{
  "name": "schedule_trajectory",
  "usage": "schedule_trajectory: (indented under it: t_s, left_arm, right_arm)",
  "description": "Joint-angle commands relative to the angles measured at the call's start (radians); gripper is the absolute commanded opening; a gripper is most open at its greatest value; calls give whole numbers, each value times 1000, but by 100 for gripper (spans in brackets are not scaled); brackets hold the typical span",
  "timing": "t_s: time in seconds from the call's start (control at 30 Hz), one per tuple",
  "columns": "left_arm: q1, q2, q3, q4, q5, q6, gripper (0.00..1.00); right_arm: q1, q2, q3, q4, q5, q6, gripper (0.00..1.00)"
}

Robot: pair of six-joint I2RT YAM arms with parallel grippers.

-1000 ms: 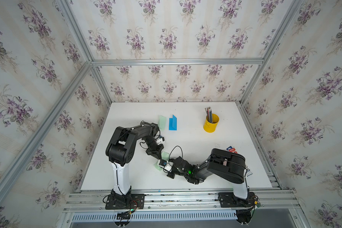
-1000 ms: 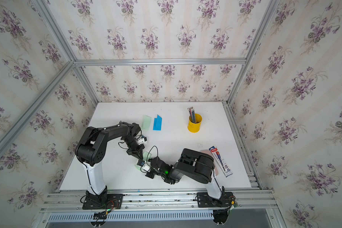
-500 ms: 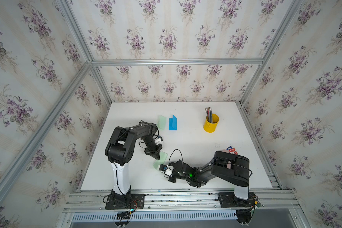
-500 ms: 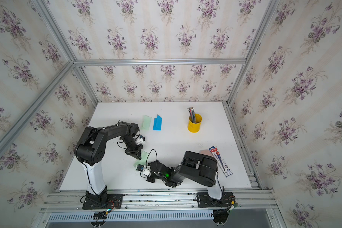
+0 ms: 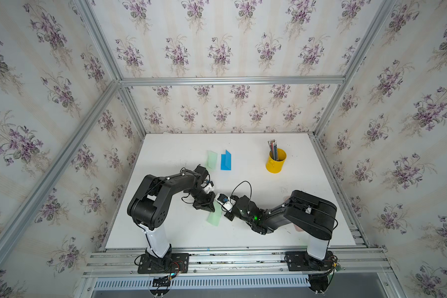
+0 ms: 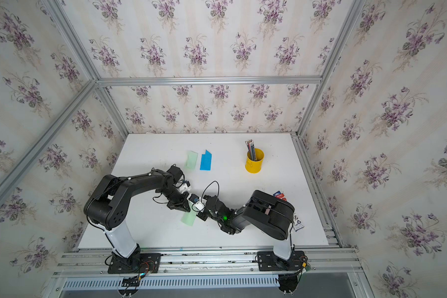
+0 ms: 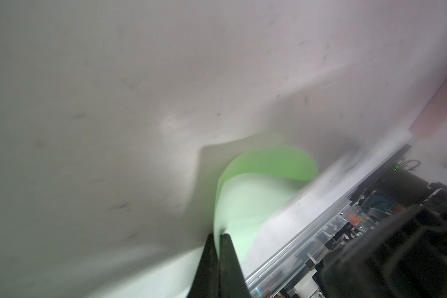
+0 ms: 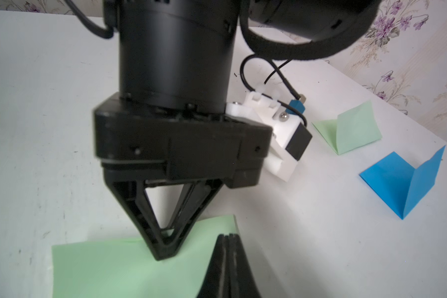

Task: Fold the square paper along the opposite sides
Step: Smooth out the paper at the center of the board.

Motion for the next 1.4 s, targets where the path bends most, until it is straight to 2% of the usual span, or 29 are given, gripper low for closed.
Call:
schedule_trajectory:
  t_s: [0.0, 0.2, 0.4, 0.6, 0.9, 1.1, 1.23, 1.37]
  left_arm:
    - [-3, 20, -13, 102, -86, -42, 0]
    - [-2, 43, -11, 99, -97, -25, 0]
    - [4, 36, -13, 81, -116, -11, 0]
    - [31, 9, -27, 63, -135, 4, 0]
    - [52, -3, -37, 49, -149, 17, 0]
    - [52, 14, 14, -8, -142, 58, 0]
    - [38, 30, 77, -92, -129, 126, 0]
    - [31, 54, 144, -211, -152, 240, 0]
  right_arm:
    - [6, 31, 21, 18, -11, 38, 0]
    - [19, 94, 8, 22, 31, 66, 0]
    - [16, 155, -15, 49, 133, 89, 0]
    - [-8, 146, -13, 17, 169, 116, 0]
    - [-41, 146, -27, -9, 173, 137, 0]
    - [-56, 118, -36, -18, 143, 128, 0]
    - [-63, 15, -69, -17, 107, 79, 0]
    - [-63, -76, -96, -3, 16, 56, 0]
